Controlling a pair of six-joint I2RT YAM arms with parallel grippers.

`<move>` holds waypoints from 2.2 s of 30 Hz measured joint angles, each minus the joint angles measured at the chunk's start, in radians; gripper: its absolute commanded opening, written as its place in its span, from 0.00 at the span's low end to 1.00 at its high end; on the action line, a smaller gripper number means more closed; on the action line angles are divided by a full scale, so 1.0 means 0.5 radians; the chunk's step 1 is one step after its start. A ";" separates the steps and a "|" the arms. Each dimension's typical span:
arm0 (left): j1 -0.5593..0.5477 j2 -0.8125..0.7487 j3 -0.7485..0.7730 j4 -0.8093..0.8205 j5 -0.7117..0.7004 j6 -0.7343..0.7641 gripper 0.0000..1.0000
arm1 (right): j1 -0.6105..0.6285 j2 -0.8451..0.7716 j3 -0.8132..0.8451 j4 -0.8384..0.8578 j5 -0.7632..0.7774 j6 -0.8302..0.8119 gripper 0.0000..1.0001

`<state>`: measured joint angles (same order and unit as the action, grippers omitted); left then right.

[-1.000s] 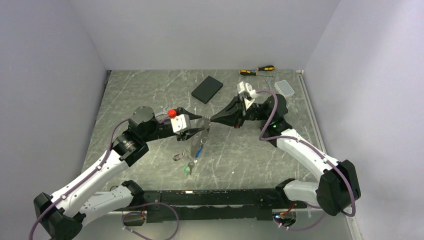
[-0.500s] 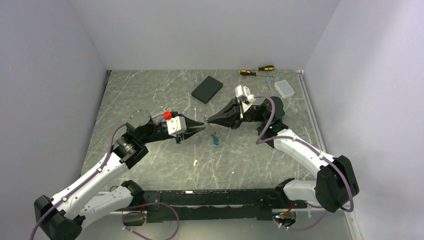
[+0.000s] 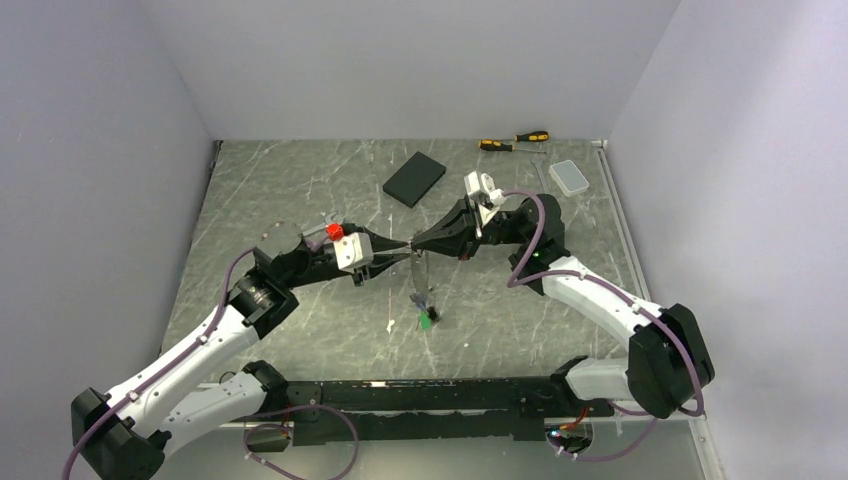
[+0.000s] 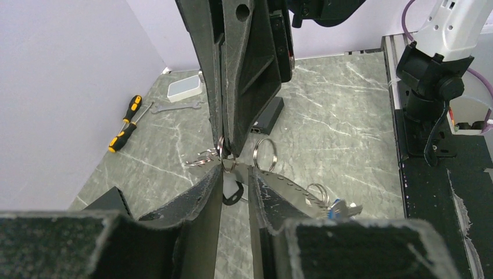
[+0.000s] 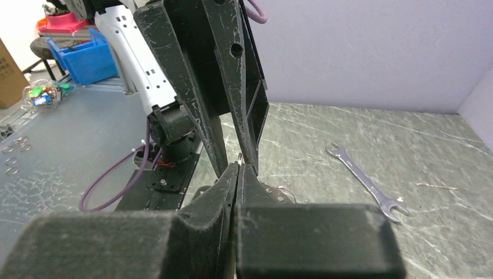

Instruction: Put the keys on the keyring

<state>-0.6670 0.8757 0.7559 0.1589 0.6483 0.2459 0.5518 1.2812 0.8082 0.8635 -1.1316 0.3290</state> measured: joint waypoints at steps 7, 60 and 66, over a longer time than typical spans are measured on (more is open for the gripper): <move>0.002 0.001 -0.001 0.037 -0.012 0.006 0.17 | 0.011 0.007 0.001 0.005 -0.002 0.006 0.00; -0.009 -0.231 -0.465 -0.166 -0.184 1.144 0.00 | 0.156 -0.217 0.091 -1.343 0.501 -0.658 0.48; -0.055 -0.254 -0.495 -0.147 -0.232 1.253 0.00 | 0.320 -0.257 0.043 -1.405 0.705 -0.863 0.45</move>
<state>-0.6945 0.7486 0.5083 0.0853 0.5323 0.8722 0.7116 1.1526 0.8299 0.1612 -0.7792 -0.1024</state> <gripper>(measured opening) 0.012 0.464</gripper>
